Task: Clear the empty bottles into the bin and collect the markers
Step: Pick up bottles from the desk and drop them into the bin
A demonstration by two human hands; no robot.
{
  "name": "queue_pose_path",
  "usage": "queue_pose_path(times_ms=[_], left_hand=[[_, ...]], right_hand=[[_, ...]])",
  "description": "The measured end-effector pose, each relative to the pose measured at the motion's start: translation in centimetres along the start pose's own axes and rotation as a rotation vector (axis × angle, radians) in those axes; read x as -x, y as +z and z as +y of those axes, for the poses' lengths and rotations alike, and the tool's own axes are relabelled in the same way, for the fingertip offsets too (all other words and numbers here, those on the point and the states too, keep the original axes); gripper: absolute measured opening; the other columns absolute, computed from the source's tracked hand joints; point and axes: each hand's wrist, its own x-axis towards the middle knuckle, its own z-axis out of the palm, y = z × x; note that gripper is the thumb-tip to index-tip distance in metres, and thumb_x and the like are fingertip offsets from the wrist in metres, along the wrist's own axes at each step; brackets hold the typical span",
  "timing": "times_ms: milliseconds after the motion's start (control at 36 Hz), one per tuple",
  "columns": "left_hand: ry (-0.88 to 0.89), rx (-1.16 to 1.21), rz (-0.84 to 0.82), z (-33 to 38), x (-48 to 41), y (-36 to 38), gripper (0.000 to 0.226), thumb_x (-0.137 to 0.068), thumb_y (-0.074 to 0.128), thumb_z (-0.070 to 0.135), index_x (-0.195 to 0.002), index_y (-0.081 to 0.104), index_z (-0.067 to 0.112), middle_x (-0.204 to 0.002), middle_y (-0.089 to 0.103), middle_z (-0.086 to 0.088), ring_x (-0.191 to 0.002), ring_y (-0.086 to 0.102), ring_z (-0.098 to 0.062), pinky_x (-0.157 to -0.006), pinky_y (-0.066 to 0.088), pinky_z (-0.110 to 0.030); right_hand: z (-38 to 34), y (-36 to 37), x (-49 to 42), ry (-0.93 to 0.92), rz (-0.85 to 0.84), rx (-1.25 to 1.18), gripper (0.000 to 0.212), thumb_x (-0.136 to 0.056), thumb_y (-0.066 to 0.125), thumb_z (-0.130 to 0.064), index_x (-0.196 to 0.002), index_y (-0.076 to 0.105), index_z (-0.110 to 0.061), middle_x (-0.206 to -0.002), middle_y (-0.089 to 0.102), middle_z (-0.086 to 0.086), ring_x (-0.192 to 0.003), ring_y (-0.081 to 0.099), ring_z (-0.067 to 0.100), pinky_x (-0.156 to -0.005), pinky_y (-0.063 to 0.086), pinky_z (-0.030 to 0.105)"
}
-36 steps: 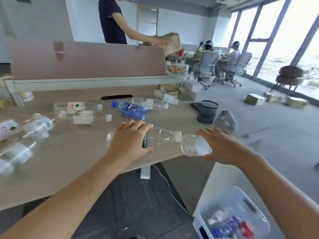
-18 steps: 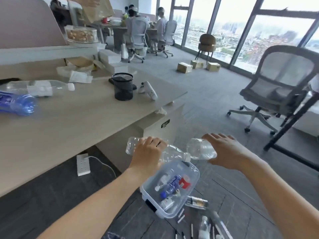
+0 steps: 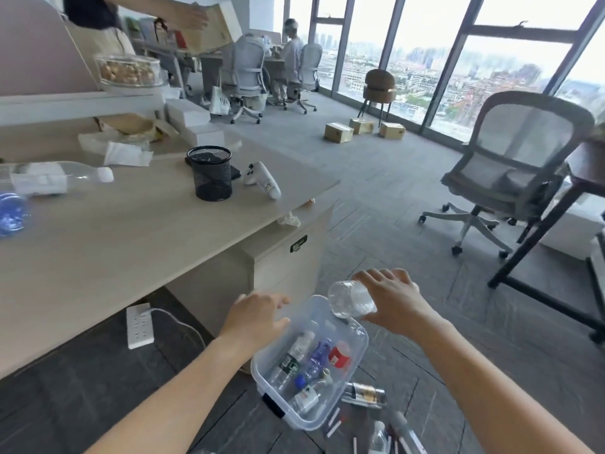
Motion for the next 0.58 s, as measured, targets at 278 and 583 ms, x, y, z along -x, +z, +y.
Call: queue_pose_path(times_ms=[278, 583], left_hand=[[-0.022, -0.090, 0.185, -2.6, 3.2, -6.0, 0.034, -0.087, 0.061, 0.044, -0.120, 0.060, 0.034, -0.108, 0.066, 0.015, -0.102, 0.058, -0.010, -0.090, 0.044, -0.030], [-0.110, -0.133, 0.430, -8.2, 11.3, -17.0, 0.037, -0.085, 0.065, 0.045, -0.120, 0.061, 0.035, -0.109, 0.066, 0.017, -0.099, 0.059, -0.008, -0.088, 0.047, -0.027]], right_hand=[[-5.2, 3.5, -5.4, 0.092, -0.155, 0.155, 0.084, -0.080, 0.072, -0.017, -0.147, 0.022, -0.028, -0.147, 0.038, -0.001, -0.136, 0.033, 0.023, -0.112, 0.014, 0.044], [-13.7, -6.4, -8.4, -0.103, -0.183, -0.189, 0.066, -0.080, 0.073, -0.044, -0.136, 0.040, -0.034, -0.132, 0.055, -0.014, -0.106, 0.059, 0.014, -0.084, 0.047, 0.029]])
